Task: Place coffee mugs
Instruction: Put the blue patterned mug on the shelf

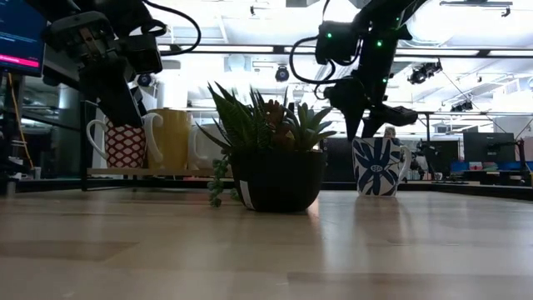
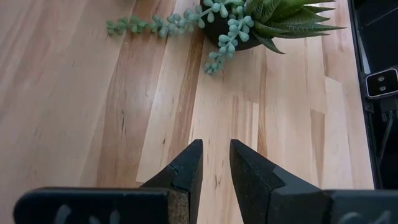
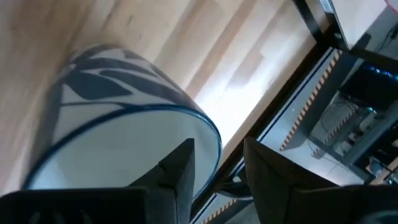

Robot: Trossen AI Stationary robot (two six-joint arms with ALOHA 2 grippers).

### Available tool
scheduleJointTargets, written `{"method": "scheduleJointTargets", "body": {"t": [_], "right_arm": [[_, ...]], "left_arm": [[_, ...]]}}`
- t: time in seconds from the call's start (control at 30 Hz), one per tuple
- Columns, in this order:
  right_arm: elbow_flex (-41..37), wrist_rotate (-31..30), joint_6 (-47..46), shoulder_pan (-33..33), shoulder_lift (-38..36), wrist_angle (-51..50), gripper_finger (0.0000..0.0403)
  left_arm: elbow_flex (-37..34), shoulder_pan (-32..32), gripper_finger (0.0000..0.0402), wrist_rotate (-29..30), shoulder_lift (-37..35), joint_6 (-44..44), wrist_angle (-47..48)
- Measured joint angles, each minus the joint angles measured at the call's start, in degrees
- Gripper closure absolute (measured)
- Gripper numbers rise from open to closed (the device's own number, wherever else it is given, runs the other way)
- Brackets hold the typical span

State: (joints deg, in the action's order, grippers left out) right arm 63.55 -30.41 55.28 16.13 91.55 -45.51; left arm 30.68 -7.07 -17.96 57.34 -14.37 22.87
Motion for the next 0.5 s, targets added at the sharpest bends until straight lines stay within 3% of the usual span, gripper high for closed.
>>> {"method": "scheduleJointTargets", "body": {"t": [0.3, 0.5], "right_arm": [[2.29, -1.52, -1.62, -1.36, 0.0, -3.93, 0.0284], [7.88, -0.69, -9.22, -2.4, 0.0, -10.05, 0.0284]], "left_arm": [[0.0, 0.0, 0.033, 0.0, 0.0, 0.0, 0.0], [0.0, -0.02, 0.033, 0.02, 0.0, 0.98, 0.0]]}}
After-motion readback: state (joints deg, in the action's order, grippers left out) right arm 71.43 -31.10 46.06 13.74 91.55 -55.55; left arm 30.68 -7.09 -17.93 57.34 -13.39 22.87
